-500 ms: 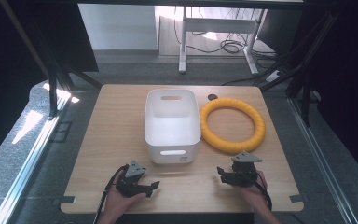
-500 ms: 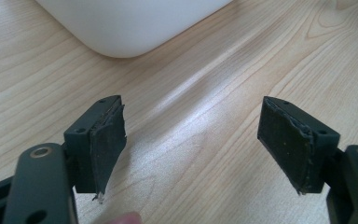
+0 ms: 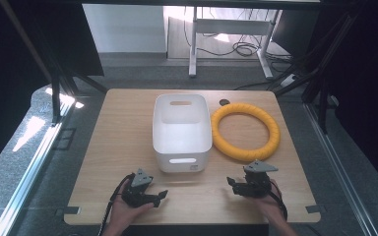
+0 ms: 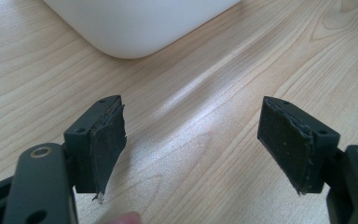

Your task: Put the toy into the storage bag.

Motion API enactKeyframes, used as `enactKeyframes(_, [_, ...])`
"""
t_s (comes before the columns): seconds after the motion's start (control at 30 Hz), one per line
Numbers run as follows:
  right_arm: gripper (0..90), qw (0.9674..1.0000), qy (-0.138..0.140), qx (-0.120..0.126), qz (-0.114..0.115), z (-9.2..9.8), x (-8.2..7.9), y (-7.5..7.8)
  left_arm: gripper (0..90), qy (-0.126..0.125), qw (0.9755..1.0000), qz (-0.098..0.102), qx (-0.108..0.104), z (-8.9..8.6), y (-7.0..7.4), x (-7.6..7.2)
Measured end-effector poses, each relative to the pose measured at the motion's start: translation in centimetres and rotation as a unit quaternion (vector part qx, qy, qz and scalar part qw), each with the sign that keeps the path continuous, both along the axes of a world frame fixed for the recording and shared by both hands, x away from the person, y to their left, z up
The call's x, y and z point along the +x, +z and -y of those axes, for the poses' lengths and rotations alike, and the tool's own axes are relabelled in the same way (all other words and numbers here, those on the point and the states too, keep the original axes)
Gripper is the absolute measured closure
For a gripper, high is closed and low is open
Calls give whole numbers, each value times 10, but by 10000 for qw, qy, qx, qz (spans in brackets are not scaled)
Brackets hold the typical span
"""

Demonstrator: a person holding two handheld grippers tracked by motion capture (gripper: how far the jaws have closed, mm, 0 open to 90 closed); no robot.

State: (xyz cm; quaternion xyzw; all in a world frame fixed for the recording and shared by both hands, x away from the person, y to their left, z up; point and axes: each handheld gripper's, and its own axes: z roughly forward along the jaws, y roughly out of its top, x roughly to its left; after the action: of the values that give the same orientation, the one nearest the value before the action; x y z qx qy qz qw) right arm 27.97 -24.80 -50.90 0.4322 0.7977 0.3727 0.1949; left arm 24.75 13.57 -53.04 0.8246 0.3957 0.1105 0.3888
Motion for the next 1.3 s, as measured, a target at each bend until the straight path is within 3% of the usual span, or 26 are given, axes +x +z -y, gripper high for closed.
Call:
enactKeyframes(0.17, [286, 9998, 73, 64, -182, -4, 1, 1, 235, -13, 10000, -10, 11, 0, -1, 1])
enactKeyframes(0.27, [278, 9992, 298, -195, -193, -8, 1, 2, 235, -22, 10000, -13, -1, -1, -1, 1])
enactKeyframes(0.33, [278, 9980, 515, -239, -270, -9, 1, 3, 235, -14, 10000, 0, -33, -2, 0, 0])
enactKeyframes(0.43, [285, 9975, 589, -298, -236, -7, -1, 5, 235, -35, 10000, -1, -38, -2, 0, 0])
enactKeyframes(0.77, [331, 9972, 726, 144, 65, 25, 1, 24, 236, -27, 10000, -34, -15, -1, 0, 1])
enactKeyframes(0.87, [326, 9974, 702, 160, 75, 30, 4, 30, 236, -42, 10000, -35, -13, 0, 1, 1])
enactKeyframes(0.97, [313, 9974, 707, 93, 102, 31, 7, 37, 235, -80, 10000, -21, -11, 0, 3, 0])
enactKeyframes(1.1, [313, 9970, 773, 32, -47, 32, 18, 42, 235, -82, 10000, -8, -16, -2, 3, 1])
enactKeyframes(1.23, [282, 9951, 893, -371, -215, 30, 34, 50, 235, -106, 9999, -43, 4, -1, 2, 1])
enactKeyframes(1.3, [273, 9936, 985, -412, -360, 29, 43, 54, 234, -107, 9999, -49, 5, -1, 2, 1])
